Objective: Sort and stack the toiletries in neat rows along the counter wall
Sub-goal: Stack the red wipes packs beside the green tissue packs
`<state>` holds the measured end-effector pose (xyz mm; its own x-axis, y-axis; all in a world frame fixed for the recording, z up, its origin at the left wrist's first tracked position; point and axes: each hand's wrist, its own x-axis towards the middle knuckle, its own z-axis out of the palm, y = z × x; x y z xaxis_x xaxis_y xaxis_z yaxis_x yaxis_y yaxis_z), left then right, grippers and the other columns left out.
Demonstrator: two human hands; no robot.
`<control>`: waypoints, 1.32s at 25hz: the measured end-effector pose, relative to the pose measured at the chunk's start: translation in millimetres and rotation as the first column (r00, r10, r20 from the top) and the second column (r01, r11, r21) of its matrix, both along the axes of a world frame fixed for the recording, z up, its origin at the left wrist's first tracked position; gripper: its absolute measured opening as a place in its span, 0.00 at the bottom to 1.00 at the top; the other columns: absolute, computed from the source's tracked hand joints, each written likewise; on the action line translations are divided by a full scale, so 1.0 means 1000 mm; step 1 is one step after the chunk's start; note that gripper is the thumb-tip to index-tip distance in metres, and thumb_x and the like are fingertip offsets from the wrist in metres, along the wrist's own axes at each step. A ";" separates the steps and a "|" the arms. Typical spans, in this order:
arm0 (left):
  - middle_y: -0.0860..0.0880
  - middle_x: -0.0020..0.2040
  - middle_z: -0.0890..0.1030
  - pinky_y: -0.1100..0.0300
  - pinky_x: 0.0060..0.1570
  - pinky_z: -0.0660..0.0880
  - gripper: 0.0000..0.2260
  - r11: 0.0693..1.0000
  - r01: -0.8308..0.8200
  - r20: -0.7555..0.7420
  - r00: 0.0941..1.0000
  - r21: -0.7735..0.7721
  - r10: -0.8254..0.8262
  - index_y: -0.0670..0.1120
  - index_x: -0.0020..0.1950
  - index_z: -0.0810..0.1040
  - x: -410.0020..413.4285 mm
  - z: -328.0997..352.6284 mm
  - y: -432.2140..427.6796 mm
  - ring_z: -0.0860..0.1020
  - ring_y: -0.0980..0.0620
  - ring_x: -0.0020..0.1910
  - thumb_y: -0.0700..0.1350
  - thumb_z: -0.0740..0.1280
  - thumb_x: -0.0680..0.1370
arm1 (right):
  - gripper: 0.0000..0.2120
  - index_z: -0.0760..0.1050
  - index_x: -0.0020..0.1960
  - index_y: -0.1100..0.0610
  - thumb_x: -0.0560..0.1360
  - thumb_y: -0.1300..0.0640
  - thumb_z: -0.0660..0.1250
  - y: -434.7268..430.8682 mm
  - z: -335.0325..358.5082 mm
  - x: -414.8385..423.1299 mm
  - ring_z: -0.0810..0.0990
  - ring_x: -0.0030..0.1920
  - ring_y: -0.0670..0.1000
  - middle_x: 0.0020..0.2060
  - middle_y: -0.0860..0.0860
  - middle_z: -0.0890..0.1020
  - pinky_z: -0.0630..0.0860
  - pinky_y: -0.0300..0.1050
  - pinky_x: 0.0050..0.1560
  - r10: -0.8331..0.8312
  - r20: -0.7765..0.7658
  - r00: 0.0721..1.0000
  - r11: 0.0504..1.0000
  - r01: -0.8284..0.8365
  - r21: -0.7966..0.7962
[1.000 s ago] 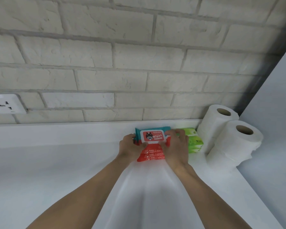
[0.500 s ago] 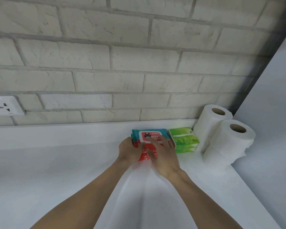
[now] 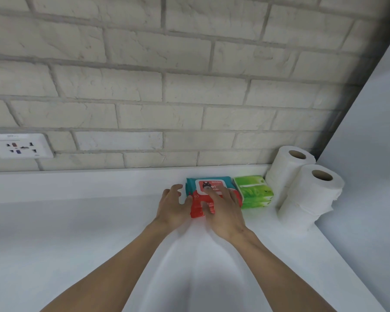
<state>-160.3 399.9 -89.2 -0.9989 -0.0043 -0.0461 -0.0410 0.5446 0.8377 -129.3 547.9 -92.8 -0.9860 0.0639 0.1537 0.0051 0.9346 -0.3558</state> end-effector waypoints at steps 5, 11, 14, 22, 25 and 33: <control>0.49 0.63 0.72 0.56 0.61 0.73 0.20 1.000 -0.023 -0.064 0.998 -0.018 0.022 0.51 0.69 0.67 0.028 0.001 -0.040 0.74 0.49 0.59 0.50 0.64 0.78 | 0.18 0.73 0.67 0.50 0.79 0.49 0.61 -0.033 0.011 0.015 0.70 0.68 0.55 0.66 0.51 0.73 0.66 0.49 0.70 0.087 -0.034 0.996 0.990 -0.090 -0.112; 0.48 0.60 0.73 0.52 0.60 0.73 0.18 0.996 -0.084 -0.161 0.983 -0.007 0.082 0.48 0.66 0.70 0.068 0.010 -0.093 0.75 0.46 0.57 0.48 0.66 0.77 | 0.15 0.76 0.64 0.51 0.79 0.50 0.63 -0.095 0.021 0.048 0.73 0.64 0.50 0.62 0.49 0.77 0.69 0.42 0.66 0.199 -0.040 0.979 0.945 -0.203 -0.257; 0.47 0.60 0.73 0.49 0.61 0.73 0.18 0.994 -0.103 -0.196 0.976 -0.021 0.097 0.49 0.66 0.71 0.090 0.007 -0.127 0.74 0.45 0.58 0.48 0.66 0.76 | 0.15 0.76 0.63 0.49 0.78 0.50 0.63 -0.133 0.021 0.065 0.73 0.64 0.51 0.61 0.49 0.77 0.69 0.44 0.66 0.245 -0.023 0.969 0.933 -0.242 -0.265; 0.49 0.59 0.75 0.53 0.61 0.71 0.15 0.976 -0.197 -0.256 0.952 -0.098 0.166 0.51 0.63 0.72 0.130 0.001 -0.256 0.72 0.46 0.60 0.48 0.66 0.76 | 0.15 0.75 0.65 0.49 0.79 0.51 0.63 -0.242 0.023 0.095 0.72 0.66 0.47 0.65 0.48 0.75 0.66 0.35 0.63 0.365 0.033 0.930 0.874 -0.330 -0.356; 0.48 0.59 0.76 0.55 0.59 0.70 0.14 0.938 -0.255 -0.306 0.935 -0.233 0.179 0.49 0.63 0.74 0.140 0.000 -0.318 0.72 0.45 0.59 0.48 0.65 0.77 | 0.14 0.74 0.65 0.48 0.80 0.51 0.62 -0.284 0.023 0.103 0.71 0.67 0.46 0.65 0.46 0.74 0.65 0.35 0.64 0.417 0.075 0.906 0.848 -0.359 -0.390; 0.48 0.60 0.76 0.51 0.61 0.71 0.14 0.837 -0.220 -0.190 0.972 -0.502 0.141 0.51 0.62 0.73 0.152 -0.006 -0.461 0.73 0.46 0.58 0.50 0.65 0.77 | 0.14 0.75 0.64 0.48 0.79 0.50 0.62 -0.394 0.017 0.111 0.73 0.64 0.49 0.64 0.48 0.74 0.68 0.39 0.64 0.529 0.144 0.836 0.807 -0.444 -0.390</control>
